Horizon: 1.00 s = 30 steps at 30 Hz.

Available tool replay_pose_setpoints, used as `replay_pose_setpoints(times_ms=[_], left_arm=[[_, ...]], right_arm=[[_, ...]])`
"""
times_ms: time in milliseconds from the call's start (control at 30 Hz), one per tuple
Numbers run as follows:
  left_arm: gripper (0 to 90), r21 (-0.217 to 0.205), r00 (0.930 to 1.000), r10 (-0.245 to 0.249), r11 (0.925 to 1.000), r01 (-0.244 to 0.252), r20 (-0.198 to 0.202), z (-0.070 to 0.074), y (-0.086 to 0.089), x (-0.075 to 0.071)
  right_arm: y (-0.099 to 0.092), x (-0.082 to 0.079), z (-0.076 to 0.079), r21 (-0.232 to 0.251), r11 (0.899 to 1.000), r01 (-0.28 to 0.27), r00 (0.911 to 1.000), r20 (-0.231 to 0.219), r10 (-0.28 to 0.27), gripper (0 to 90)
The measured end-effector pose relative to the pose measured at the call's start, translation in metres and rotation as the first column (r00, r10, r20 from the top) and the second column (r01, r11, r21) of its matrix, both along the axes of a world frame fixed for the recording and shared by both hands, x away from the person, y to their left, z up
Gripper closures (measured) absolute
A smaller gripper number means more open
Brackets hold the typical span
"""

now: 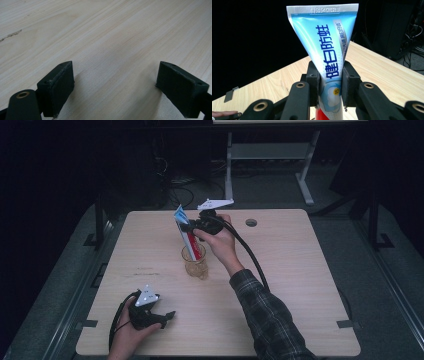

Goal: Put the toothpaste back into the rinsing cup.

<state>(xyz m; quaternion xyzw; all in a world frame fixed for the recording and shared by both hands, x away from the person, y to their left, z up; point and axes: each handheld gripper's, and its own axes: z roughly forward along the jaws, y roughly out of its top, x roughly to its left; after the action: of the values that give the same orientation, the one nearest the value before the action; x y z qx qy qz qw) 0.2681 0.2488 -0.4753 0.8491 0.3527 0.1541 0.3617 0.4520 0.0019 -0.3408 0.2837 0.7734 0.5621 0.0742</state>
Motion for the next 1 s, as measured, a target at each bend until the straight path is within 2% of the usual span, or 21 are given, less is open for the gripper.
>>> replay_pose_setpoints(times_ms=[1000], left_arm=[[13.4, 0.000, 1.0000, 0.001, 1.0000, -0.001, -0.001, 0.000, 0.000, 0.000]], right_arm=[[-0.005, -0.005, -0.029, -0.055, 0.998, -0.016, 0.9996, -0.026, 0.015, 71.2]])
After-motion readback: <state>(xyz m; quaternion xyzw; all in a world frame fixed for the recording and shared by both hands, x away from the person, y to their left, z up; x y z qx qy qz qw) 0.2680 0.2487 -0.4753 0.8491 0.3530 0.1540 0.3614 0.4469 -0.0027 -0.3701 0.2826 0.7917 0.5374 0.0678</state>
